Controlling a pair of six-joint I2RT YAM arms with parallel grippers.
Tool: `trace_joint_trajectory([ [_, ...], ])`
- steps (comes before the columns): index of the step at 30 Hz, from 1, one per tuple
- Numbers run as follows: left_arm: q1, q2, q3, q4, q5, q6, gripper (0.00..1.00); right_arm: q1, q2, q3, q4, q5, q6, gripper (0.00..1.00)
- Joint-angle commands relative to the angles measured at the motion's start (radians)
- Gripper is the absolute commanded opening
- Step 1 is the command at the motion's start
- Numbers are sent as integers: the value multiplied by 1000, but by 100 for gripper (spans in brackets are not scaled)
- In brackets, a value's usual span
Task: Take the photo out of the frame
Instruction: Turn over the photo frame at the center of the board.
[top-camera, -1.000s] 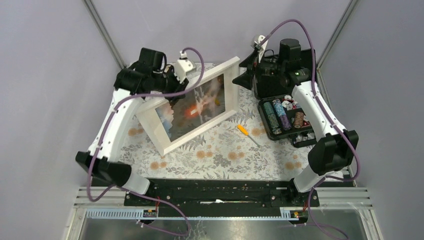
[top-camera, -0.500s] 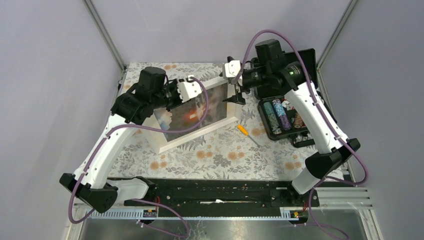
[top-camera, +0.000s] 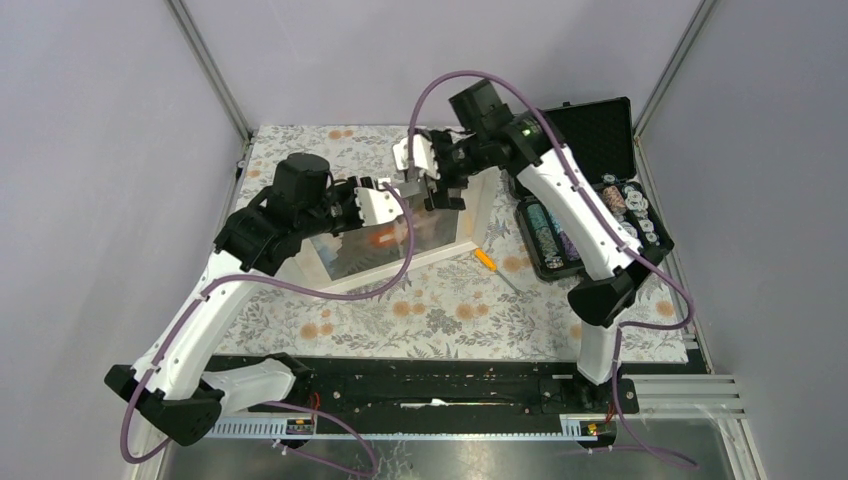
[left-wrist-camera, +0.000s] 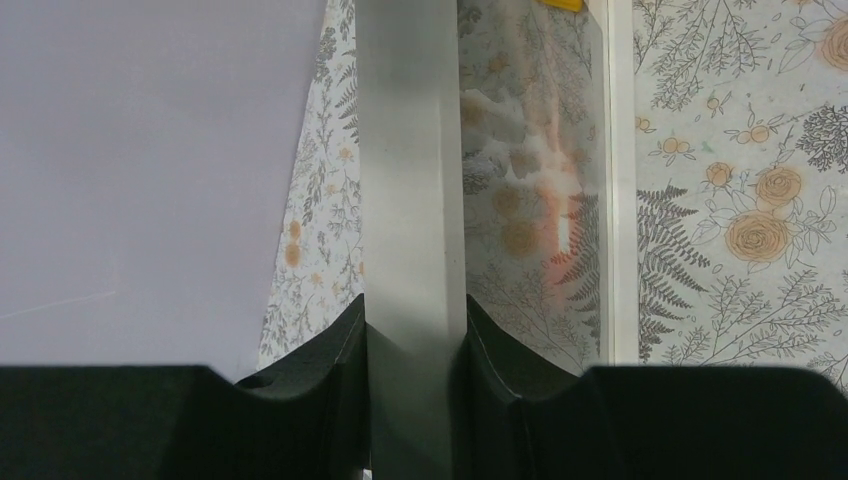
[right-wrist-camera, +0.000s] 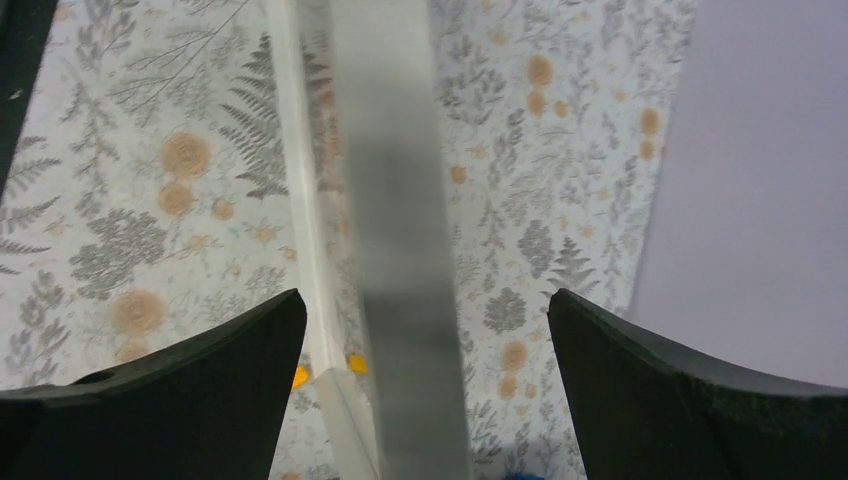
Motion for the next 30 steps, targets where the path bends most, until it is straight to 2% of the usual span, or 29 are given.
trace_joint_trajectory([
  [1, -5, -64, -6, 105, -35, 59, 0, 74, 29, 45, -185, 108, -29, 95],
  [5, -9, -89, -34, 118, -29, 68, 0, 102, 47, 46, -227, 159, -17, 85],
  [9, -9, -99, -48, 125, -18, 72, 0, 108, 79, 66, -254, 188, -1, 69],
  [15, -11, -117, -64, 125, -2, 85, 0, 107, 114, 80, -255, 234, 29, 62],
  [23, -11, -136, -79, 126, 10, 117, 0, 93, 133, 76, -270, 256, 49, 61],
  [25, -11, -146, -92, 136, 16, 126, 0, 94, 136, 65, -272, 264, 44, 58],
  [28, -11, -158, -107, 143, 15, 145, 0, 94, 145, 59, -275, 283, 45, 48],
  [30, -11, -165, -113, 143, 12, 150, 0, 92, 146, 66, -273, 300, 48, 49],
])
